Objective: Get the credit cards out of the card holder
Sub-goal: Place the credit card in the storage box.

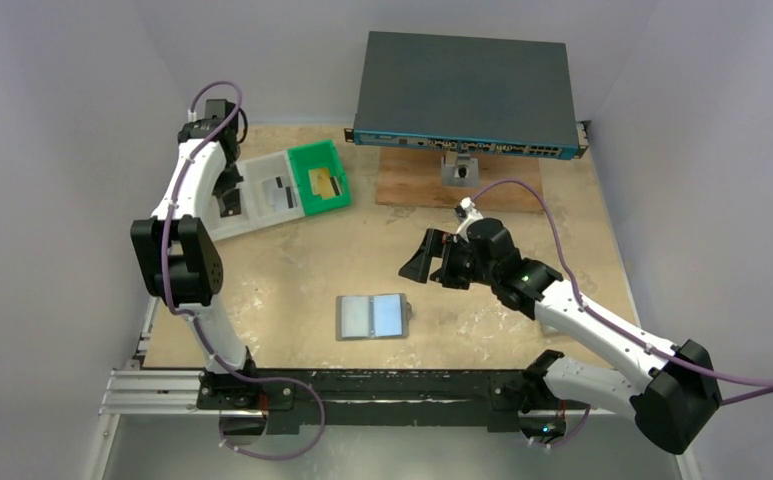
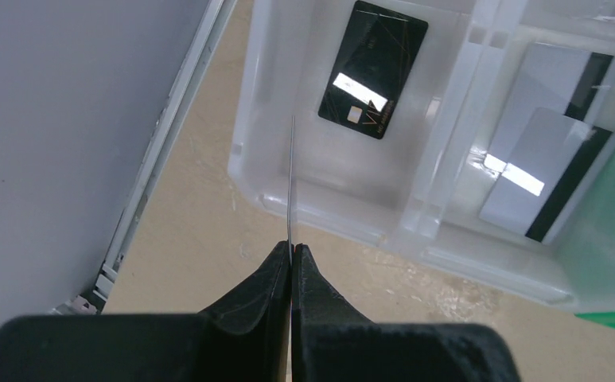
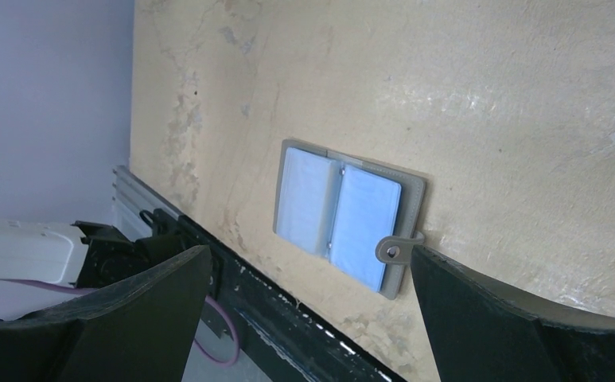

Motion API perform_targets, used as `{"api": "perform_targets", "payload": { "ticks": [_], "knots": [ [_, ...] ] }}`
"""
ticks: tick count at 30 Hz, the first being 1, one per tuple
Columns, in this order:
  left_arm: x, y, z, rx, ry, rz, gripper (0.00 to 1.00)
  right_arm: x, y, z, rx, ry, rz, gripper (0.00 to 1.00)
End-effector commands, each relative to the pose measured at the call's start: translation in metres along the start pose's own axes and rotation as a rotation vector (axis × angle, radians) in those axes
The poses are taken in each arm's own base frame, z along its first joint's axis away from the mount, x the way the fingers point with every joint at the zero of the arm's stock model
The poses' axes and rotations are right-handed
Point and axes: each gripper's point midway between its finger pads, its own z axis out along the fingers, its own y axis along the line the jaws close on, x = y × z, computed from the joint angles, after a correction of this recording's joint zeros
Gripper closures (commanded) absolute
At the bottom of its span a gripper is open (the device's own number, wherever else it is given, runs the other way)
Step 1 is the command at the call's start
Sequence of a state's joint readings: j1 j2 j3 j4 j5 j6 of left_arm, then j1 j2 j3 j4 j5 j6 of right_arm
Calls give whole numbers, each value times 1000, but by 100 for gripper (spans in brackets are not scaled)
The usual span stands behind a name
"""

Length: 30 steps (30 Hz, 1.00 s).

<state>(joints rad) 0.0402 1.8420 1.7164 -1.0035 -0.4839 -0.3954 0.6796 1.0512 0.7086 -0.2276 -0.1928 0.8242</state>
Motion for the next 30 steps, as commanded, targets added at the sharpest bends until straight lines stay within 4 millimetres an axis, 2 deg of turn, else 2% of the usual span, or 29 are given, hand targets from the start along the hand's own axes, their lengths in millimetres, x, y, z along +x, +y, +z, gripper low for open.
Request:
{"api": "perform_targets", "payload": {
  "ticks": [1,7,17,19,25,27,30],
  "knots": [
    [-23,10,15,-20,-20,-7,100,-15,15,-10,-32,-46,-44,1],
    [-27,3,33,25,10,-21,100,-12,11,-7,-20,-37,-42,1],
    [-30,-8,51,33,39,-23,100,-11,9,-7,-11,-29,-51,1],
    [-29,-9,54,32,52,-30,96,-10,8,-7,-9,-29,-53,1],
    [-34,-11,50,50,53,-45,72,-9,6,-7,-8,-29,-60,1],
    [-36,-11,44,68,46,-52,55,-9,5,-6,-5,-29,-62,1],
    [-38,-12,29,111,34,-75,43,-12,-1,-4,23,-41,-68,1]
  ]
}}
